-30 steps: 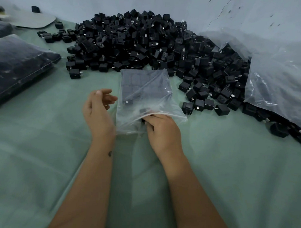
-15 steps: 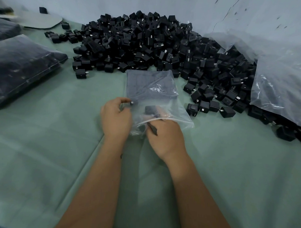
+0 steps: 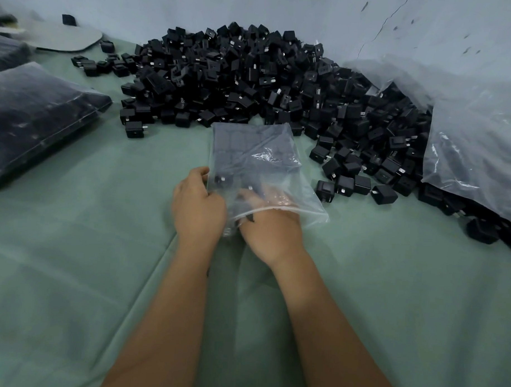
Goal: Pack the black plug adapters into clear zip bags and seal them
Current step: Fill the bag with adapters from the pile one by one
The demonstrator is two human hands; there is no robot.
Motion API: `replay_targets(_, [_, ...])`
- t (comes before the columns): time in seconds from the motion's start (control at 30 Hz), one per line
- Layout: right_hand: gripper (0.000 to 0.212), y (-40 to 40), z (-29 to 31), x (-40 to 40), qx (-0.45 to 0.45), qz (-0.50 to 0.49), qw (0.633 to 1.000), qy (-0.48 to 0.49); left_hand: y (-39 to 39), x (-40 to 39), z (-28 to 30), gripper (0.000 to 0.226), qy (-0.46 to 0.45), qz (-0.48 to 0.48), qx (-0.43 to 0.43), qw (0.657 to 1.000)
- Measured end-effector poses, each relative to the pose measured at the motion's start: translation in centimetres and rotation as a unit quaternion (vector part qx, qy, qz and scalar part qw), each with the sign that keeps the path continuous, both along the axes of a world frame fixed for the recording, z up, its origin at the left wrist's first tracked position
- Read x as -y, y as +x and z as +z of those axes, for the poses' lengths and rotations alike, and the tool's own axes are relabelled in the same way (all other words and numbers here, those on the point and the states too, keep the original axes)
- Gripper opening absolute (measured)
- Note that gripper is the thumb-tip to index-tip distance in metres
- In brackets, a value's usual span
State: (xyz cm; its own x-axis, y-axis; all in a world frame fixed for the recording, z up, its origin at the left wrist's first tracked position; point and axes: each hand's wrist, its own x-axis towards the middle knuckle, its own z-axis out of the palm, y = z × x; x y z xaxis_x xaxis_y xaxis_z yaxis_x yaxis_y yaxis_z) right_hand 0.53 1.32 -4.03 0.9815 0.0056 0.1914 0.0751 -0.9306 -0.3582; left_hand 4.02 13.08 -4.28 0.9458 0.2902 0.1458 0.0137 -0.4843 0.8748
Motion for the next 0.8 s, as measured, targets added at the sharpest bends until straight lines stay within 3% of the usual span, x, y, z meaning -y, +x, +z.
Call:
replay_targets(0.23, [0.045, -0.1, -0.5, -0.4, 0.053, -0.01, 0.998, 0.026, 0.1, 0.0, -0.1, 0.053, 0.019, 0.003, -0.003, 1.0])
replay_targets(0.4, [0.05, 0.6, -0.6, -0.3, 0.022, -0.004, 1.0, 0.016, 0.2, 0.1, 0.0, 0.052, 0.031, 0.004, -0.004, 0.999])
replay_targets(0.63, [0.037, 2.4, 0.6, -1.3, -0.001, -0.007, 0.999, -0.042, 0.1, 0.0, 0.1, 0.047, 0.026, -0.005, 0.007, 1.0])
replay_targets(0.8, [0.043, 2.1, 0.3, -1.2, 0.029, 0.019, 0.999, -0.039, 0.1, 0.0, 0.1, 0.05, 0.04, -0.017, 0.015, 0.999])
